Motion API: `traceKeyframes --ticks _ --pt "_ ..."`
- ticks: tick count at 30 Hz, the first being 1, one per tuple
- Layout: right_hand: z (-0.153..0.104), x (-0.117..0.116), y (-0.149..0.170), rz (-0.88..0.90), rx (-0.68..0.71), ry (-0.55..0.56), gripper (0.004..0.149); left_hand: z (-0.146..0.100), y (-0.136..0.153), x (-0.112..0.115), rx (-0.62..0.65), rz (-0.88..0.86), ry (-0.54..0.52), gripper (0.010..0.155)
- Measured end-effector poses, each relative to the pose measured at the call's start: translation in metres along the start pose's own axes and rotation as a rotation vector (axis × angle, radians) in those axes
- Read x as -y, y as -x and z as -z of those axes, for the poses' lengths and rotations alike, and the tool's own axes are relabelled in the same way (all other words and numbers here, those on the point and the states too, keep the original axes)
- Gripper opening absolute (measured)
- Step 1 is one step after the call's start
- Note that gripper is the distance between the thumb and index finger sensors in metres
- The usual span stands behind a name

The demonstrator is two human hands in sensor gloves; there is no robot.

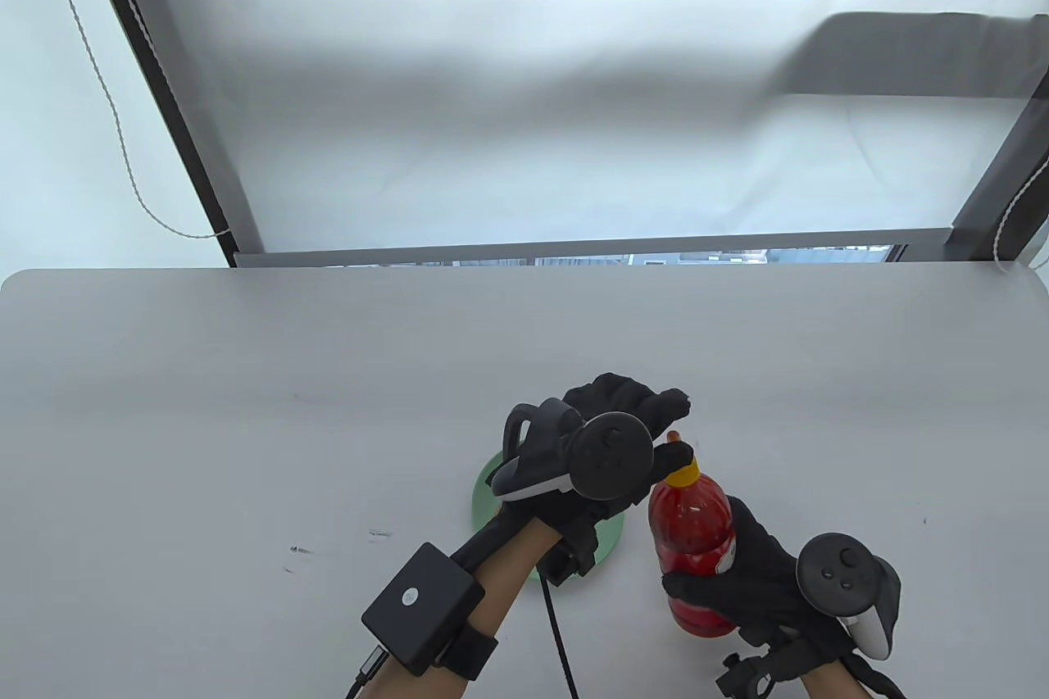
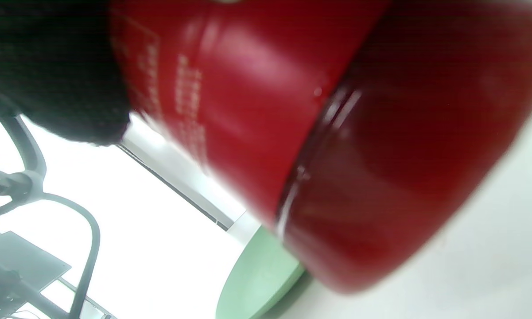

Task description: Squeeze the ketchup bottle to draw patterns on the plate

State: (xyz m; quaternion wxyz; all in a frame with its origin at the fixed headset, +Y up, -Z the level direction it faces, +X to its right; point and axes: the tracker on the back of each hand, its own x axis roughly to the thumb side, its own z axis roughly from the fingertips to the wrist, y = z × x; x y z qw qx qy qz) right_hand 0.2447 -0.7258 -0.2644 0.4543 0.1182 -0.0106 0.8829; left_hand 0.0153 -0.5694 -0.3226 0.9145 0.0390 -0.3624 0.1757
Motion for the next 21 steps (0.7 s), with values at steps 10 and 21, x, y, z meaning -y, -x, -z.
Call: traceKeyframes --ticks 10,21 --pt "-0.0014 -0.0018 -0.0017 0.002 -0.003 -0.006 0.101 0.0058 -0.0061 0.0084 -0.004 0.002 -0.013 0.047" --pt "-0.0015 -0.0012 -0.0013 0.000 -0.004 0.006 0.101 0.0051 -0.0033 0.0053 -0.063 -0.017 -0.036 0.058"
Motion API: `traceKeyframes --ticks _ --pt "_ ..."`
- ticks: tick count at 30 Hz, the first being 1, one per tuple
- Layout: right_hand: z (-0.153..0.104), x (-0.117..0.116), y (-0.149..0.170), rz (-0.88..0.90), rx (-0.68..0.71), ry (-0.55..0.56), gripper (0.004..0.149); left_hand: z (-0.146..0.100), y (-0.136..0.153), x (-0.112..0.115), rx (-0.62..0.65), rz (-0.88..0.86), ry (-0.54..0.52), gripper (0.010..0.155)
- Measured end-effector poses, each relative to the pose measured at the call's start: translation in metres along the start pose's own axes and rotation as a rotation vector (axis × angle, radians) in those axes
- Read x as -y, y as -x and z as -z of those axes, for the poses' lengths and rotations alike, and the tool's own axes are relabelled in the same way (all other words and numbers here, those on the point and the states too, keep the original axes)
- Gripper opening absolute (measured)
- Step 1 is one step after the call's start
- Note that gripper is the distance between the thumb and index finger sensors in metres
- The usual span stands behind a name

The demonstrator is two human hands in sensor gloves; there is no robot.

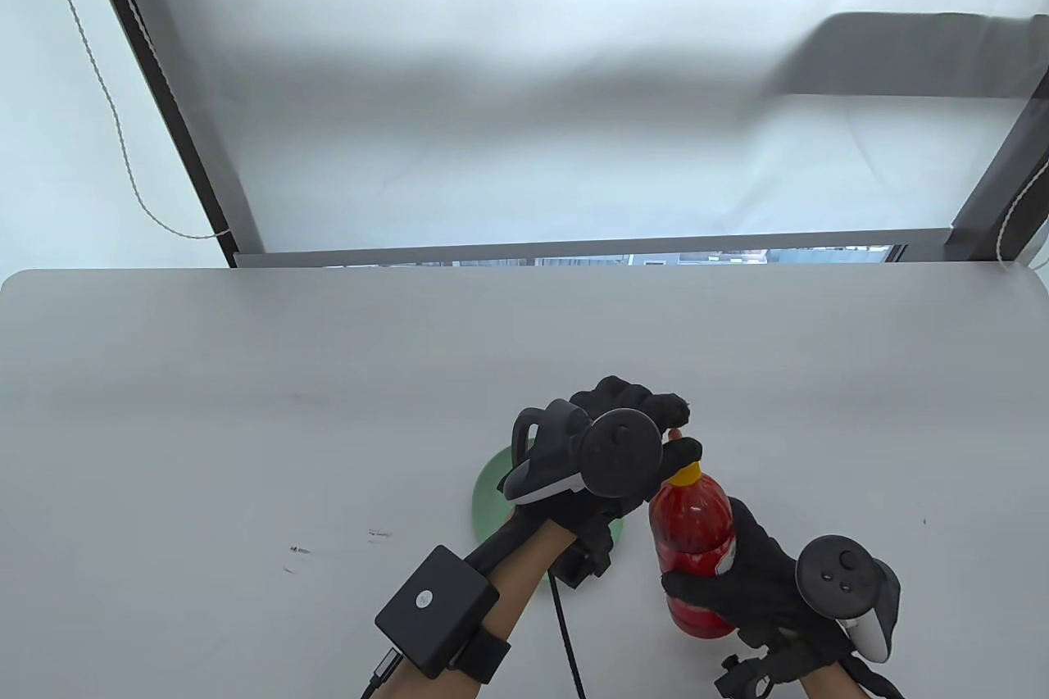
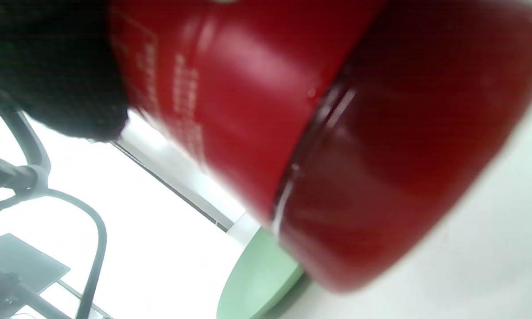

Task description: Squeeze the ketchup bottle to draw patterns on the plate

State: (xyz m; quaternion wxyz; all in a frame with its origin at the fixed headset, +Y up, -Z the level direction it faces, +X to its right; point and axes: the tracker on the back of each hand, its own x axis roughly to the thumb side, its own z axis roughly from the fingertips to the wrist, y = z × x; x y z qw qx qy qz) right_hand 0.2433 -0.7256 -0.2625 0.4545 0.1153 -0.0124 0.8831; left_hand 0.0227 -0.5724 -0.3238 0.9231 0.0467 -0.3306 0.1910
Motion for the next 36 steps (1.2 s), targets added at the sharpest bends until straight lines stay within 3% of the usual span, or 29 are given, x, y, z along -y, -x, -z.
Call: traceKeyframes --ticks 9,20,27,31,36 --pt "0.000 -0.002 -0.001 -0.005 0.004 -0.010 0.101 0.002 0.002 -0.004 0.021 -0.068 0.049 0.044" --pt "-0.001 -0.004 -0.001 -0.031 0.012 -0.015 0.101 -0.002 0.007 -0.003 -0.030 -0.050 0.028 0.057" --pt "0.000 -0.005 -0.001 -0.034 0.012 -0.019 0.101 -0.004 0.007 -0.004 0.052 -0.075 0.083 0.049" --pt "0.000 -0.006 -0.001 -0.034 0.011 -0.019 0.101 -0.001 0.007 -0.003 0.025 -0.066 0.071 0.044" --pt "0.000 -0.006 -0.002 -0.040 0.014 -0.022 0.101 -0.001 0.012 -0.002 -0.041 -0.046 0.048 0.051"
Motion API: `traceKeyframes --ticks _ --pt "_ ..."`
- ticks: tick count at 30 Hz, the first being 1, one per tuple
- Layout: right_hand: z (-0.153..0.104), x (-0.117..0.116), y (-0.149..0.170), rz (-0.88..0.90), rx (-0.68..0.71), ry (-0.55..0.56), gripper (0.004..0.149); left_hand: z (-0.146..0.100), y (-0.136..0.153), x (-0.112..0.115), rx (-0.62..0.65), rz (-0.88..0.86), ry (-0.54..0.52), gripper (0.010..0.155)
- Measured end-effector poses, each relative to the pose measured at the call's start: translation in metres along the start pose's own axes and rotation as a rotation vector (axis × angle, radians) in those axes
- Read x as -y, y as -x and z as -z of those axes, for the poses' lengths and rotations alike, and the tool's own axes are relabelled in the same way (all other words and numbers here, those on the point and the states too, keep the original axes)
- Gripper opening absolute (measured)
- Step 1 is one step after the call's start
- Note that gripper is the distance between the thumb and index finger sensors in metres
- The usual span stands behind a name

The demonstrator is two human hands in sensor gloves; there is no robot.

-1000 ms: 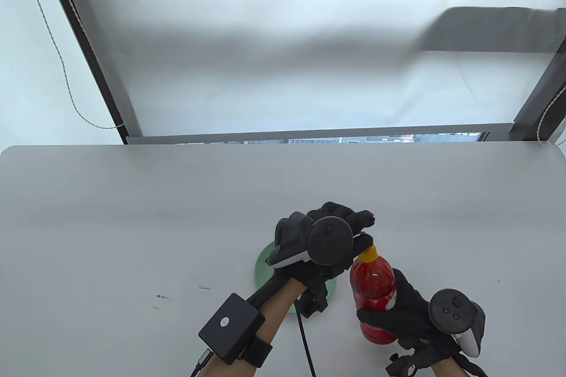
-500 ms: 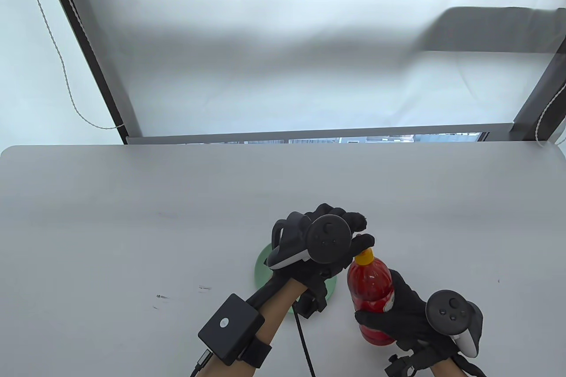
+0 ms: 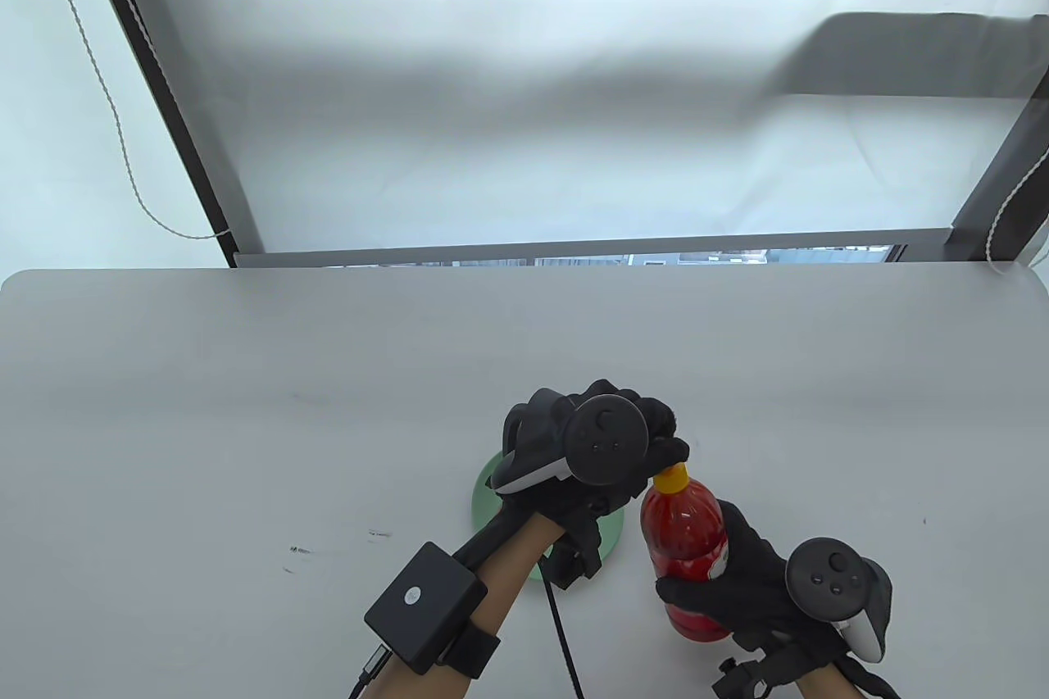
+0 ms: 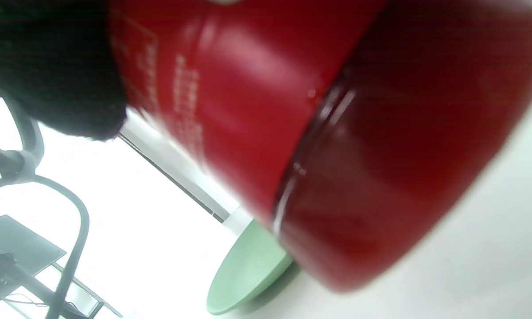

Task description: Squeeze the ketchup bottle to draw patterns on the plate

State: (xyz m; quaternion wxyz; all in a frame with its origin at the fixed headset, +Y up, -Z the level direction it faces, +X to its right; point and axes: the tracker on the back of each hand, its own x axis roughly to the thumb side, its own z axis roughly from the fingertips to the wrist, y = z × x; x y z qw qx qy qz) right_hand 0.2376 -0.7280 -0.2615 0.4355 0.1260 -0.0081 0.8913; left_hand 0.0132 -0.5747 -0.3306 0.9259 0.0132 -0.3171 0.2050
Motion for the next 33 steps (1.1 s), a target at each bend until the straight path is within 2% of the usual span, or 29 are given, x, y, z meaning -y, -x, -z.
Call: traceKeyframes --ticks 3,6,10,13,17,19,26,33 --pt "0.000 -0.001 0.000 0.002 -0.001 -0.003 0.101 -0.001 0.005 0.000 0.009 -0.019 0.002 0.060" --pt "0.000 -0.001 0.000 0.001 -0.002 -0.006 0.101 -0.002 0.007 0.000 0.056 -0.044 0.055 0.065" --pt "0.001 -0.001 0.000 0.001 -0.003 -0.009 0.101 -0.001 0.007 -0.002 0.114 -0.082 0.149 0.053" --pt "0.001 -0.002 -0.001 -0.004 -0.001 -0.011 0.101 0.000 0.007 -0.002 0.120 -0.083 0.143 0.047" --pt "0.001 -0.002 -0.001 -0.002 -0.002 -0.013 0.101 0.001 0.005 0.000 0.089 -0.053 0.108 0.048" --pt "0.001 -0.002 -0.001 0.002 -0.004 -0.009 0.101 0.001 0.006 -0.001 0.070 -0.053 0.058 0.048" --pt "0.001 -0.001 0.000 0.004 -0.011 -0.012 0.101 -0.006 0.015 -0.022 0.025 -0.110 -0.040 0.048" --pt "0.001 0.000 0.000 0.000 -0.009 -0.012 0.101 -0.037 0.037 -0.041 -0.035 -0.092 -0.098 0.047"
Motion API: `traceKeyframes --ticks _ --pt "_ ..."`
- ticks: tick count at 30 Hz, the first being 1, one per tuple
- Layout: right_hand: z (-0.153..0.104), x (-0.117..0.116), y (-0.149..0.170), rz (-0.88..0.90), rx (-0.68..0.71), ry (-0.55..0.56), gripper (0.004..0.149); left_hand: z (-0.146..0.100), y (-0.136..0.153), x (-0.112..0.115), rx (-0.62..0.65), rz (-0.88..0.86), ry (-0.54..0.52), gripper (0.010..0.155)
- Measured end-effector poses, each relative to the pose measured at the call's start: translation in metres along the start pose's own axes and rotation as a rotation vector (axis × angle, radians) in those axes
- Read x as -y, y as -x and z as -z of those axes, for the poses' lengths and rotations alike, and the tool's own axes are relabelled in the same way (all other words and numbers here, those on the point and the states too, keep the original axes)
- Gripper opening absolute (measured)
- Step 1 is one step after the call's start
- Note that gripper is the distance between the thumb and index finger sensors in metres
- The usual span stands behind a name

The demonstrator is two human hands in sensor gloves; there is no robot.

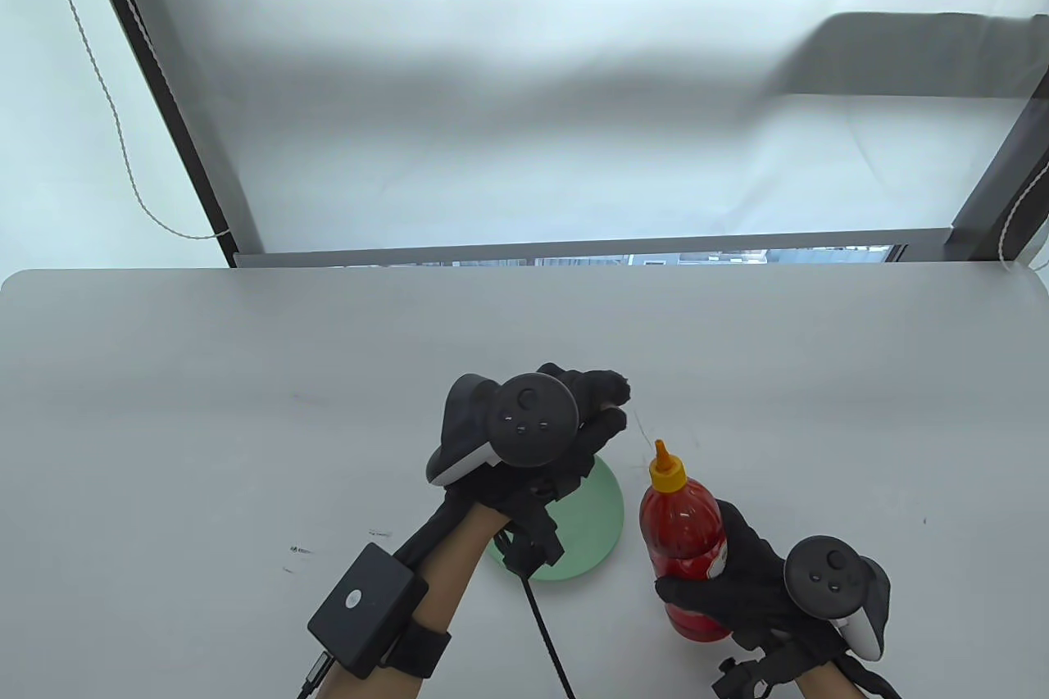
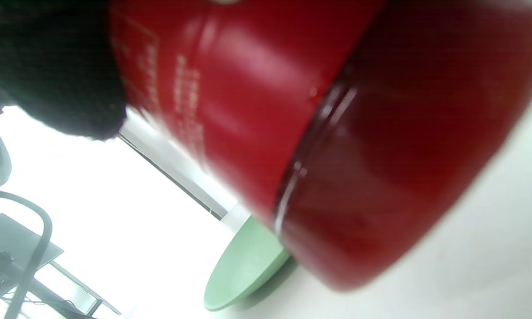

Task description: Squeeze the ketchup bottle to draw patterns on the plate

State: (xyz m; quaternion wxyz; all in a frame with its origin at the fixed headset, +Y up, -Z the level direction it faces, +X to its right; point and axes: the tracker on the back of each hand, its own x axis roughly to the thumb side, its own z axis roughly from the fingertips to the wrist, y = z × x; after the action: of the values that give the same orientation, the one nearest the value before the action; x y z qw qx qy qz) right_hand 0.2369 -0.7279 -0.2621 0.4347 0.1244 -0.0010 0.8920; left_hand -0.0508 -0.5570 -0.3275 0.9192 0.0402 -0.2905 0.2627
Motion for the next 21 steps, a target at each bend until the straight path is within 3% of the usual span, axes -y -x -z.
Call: traceKeyframes --ticks 5,13,18,21 --pt "0.000 -0.001 -0.001 -0.006 0.000 0.006 0.101 -0.040 0.038 0.002 -0.082 0.024 -0.009 0.047" --pt "0.001 -0.003 -0.002 -0.048 -0.013 0.013 0.101 -0.098 0.102 0.030 -0.210 0.061 0.016 0.049" --pt "0.008 -0.003 -0.005 -0.158 -0.012 0.036 0.101 -0.112 0.133 0.054 -0.252 0.058 0.045 0.049" --pt "0.014 -0.001 -0.013 -0.284 0.012 0.043 0.101 -0.115 0.139 0.052 -0.266 0.062 0.048 0.049"
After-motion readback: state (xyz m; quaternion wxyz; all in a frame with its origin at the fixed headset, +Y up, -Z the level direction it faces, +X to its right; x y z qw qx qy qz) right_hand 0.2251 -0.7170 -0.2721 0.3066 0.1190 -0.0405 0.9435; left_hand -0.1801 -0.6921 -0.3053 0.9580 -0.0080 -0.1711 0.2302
